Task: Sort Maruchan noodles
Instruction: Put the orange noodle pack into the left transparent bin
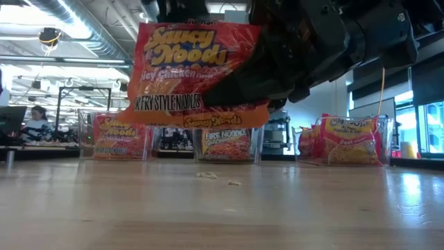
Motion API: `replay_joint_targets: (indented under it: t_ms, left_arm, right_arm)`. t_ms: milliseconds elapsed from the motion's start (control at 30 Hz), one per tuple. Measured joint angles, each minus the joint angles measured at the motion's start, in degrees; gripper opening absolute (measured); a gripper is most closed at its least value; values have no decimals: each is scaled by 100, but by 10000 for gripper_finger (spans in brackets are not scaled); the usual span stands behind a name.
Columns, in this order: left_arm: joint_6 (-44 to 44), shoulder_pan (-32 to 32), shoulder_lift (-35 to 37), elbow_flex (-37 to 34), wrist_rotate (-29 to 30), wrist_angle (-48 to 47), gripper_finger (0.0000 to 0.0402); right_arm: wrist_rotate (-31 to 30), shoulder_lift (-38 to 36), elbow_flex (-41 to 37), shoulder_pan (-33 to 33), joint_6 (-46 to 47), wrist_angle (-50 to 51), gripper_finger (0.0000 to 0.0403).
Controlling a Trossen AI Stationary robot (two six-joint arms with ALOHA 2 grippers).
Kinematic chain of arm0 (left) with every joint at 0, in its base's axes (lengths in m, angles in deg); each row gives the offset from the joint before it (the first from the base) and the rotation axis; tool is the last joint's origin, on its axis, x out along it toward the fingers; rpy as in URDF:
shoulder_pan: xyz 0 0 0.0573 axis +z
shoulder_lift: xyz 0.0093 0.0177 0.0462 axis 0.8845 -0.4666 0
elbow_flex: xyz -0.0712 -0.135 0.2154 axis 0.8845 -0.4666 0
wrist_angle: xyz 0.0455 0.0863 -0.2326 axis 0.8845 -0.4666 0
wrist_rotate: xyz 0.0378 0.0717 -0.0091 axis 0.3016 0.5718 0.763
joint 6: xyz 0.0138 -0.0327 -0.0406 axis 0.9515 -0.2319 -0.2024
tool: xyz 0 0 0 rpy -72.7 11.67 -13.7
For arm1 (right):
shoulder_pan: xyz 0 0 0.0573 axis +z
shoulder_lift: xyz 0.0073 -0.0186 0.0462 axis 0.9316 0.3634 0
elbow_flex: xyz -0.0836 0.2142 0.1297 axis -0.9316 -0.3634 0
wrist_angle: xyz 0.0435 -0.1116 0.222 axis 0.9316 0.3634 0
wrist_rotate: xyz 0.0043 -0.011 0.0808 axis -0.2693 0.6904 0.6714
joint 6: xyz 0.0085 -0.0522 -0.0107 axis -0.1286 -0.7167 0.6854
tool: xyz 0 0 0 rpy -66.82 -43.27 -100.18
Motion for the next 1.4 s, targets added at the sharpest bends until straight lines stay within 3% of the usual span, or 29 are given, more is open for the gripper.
replay_joint_targets:
  t_ms: [100,233,467,767,933,1133,1400]
  left_arm:
    - [-2,91,-290,336,-43,-569,257]
    - [-4,136,-480,536,-366,-579,257]
    - [0,128,-882,541,-386,-722,253]
    - [117,174,-872,540,-377,-765,145]
    - [149,164,-872,539,-271,-765,98]
    - [147,17,-654,526,177,-1138,85]
    - [-79,-100,-178,519,666,-2185,73]
  right_arm:
    - [-1,0,1,0,0,8,108]
    - [1,0,2,0,0,43,109]
    - [31,0,2,-2,56,92,110]
    - [-6,0,2,0,195,45,114]
    - [-15,0,2,2,312,25,164]
    - [218,-517,4,-4,229,610,233]
    - [-42,-1215,16,124,143,2071,256]
